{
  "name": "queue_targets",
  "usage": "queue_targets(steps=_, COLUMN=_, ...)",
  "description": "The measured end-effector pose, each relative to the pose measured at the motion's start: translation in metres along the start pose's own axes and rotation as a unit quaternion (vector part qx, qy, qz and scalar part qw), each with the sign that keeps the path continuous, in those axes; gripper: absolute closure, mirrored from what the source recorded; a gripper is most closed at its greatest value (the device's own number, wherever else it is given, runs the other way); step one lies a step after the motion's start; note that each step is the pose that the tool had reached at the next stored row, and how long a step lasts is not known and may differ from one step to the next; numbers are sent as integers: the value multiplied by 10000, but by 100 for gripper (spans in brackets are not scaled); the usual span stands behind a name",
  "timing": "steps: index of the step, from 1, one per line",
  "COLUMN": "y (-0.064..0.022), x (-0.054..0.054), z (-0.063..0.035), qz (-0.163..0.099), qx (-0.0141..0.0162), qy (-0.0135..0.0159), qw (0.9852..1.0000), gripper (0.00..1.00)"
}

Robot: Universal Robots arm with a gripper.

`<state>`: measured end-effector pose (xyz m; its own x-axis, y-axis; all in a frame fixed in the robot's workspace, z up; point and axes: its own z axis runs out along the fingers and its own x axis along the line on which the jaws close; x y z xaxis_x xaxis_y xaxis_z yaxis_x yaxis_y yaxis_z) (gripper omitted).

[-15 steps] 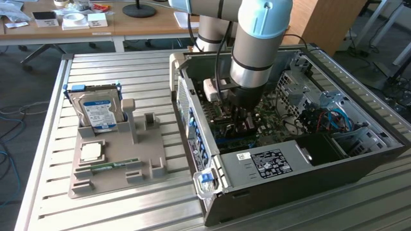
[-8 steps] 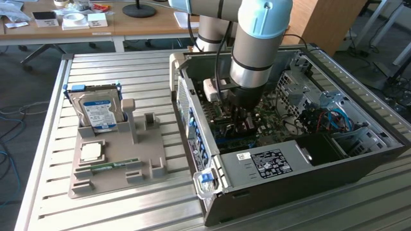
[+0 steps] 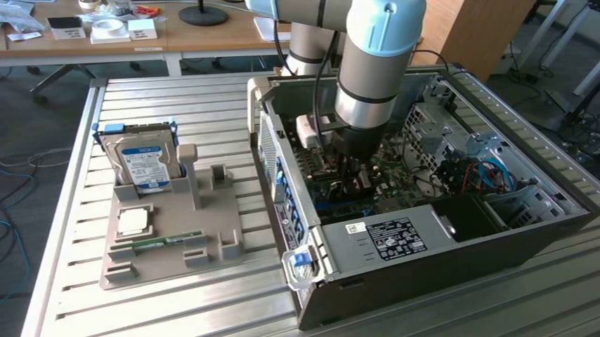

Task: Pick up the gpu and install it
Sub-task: 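Insert the gpu into the slot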

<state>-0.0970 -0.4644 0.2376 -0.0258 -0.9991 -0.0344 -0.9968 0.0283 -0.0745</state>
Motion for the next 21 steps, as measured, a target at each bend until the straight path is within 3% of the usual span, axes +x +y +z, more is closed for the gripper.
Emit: queue_targets(steps=21, y=25, x=-3, z=15, qz=29, qx=1, qy=3, qw=10000, gripper=73)
